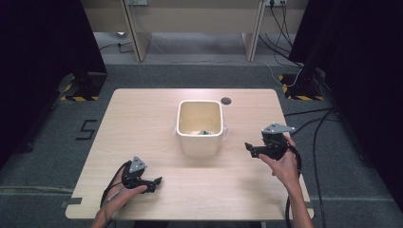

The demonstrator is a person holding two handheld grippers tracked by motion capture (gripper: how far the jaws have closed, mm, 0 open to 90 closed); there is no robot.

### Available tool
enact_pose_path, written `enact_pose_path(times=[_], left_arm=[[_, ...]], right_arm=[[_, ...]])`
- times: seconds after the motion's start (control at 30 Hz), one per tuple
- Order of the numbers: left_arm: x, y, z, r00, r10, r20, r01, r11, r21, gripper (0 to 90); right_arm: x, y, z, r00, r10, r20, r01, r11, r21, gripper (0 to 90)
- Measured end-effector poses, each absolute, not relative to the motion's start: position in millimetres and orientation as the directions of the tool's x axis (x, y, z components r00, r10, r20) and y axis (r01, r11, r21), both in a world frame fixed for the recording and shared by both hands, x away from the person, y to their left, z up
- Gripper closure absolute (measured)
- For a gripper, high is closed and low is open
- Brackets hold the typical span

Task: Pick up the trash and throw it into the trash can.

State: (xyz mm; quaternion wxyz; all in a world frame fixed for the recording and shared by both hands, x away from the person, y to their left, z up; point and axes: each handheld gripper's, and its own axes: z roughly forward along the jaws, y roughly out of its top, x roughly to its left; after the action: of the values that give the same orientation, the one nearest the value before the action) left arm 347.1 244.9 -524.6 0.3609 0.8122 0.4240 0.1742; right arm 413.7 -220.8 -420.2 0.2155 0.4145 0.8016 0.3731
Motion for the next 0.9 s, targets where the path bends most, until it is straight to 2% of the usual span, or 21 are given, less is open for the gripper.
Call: enact_pose_path(times=[0.9], left_arm=[[347.0,244.8,-524.6,0.58,0.815,-0.023,0.563,-0.38,0.734,5.6]], right_arm=[[387.6,-230.5,-452.1,-0.556,0.83,-0.043,0.528,0.394,0.752,18.3]])
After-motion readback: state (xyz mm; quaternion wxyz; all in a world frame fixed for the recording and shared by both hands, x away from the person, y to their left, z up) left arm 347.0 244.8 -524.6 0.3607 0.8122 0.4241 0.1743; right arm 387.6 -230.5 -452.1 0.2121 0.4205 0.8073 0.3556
